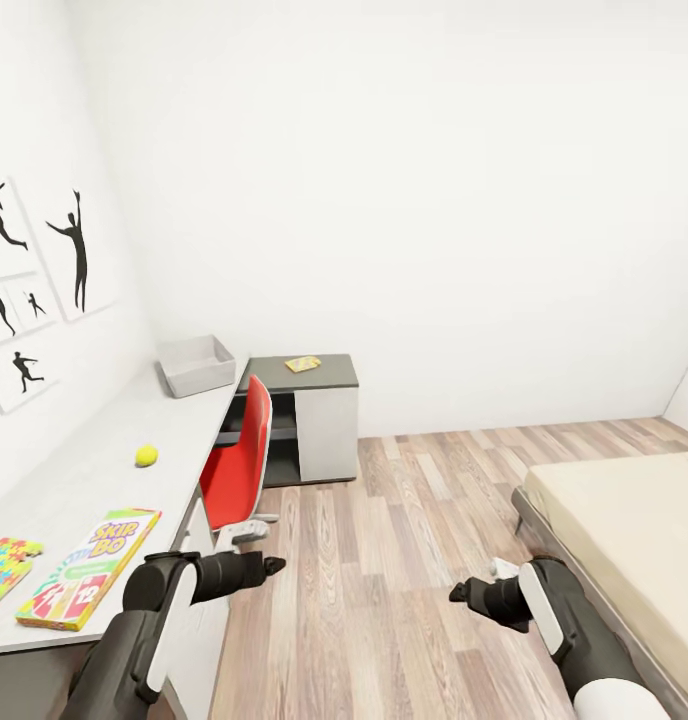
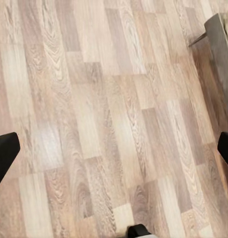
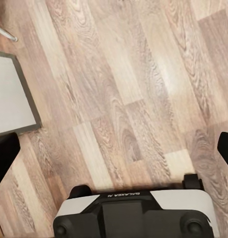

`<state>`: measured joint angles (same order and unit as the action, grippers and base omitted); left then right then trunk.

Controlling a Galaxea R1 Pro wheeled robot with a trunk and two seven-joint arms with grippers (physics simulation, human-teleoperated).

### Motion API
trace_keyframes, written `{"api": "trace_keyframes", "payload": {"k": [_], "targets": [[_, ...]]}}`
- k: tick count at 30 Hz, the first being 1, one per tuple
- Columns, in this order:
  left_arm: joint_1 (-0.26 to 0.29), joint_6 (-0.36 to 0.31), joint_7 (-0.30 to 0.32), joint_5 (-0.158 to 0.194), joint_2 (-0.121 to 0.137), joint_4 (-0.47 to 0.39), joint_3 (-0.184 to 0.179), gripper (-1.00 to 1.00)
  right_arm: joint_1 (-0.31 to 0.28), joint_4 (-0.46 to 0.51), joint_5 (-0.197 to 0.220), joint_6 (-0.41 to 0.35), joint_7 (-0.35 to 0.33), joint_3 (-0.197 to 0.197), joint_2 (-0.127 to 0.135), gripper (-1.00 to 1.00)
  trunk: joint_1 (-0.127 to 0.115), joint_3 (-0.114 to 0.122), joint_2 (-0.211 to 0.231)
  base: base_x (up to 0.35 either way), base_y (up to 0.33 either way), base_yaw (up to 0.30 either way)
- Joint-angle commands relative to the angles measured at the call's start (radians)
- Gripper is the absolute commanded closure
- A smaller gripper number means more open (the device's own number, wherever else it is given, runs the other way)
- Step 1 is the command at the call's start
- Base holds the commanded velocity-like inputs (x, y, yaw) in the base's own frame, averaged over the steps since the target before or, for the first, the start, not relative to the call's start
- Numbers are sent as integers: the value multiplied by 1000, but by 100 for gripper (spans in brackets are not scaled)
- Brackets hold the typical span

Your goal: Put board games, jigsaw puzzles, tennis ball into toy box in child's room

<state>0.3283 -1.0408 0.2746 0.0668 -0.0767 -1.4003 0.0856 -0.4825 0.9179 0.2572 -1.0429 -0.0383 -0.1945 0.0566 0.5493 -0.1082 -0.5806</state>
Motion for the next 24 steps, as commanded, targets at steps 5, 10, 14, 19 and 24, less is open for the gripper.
{"api": "trace_keyframes", "payload": {"k": [5,10,14,19,24], "targets": [[0,-6,40,6,0,-6,3,-100,-1,1,-6,-3,-38,-20,1,-100,-19,13,34,0,0,-17],[0,-6,97,5,15,-7,2,-100,-1,1,-9,-3,-47,-26,2,-100,-38,24,69,0,0,-102],[1,-6,148,4,28,-8,-3,-100,-1,1,-8,-3,-50,-27,12,-100,-53,31,97,0,0,-136],[1,-6,181,5,36,-8,0,-100,-1,1,-6,-3,-51,-26,22,-100,-72,40,132,0,0,-144],[1,-6,190,5,40,-8,-1,-100,-1,0,-7,-2,-51,-28,27,-100,-92,49,167,0,0,-147]]}}
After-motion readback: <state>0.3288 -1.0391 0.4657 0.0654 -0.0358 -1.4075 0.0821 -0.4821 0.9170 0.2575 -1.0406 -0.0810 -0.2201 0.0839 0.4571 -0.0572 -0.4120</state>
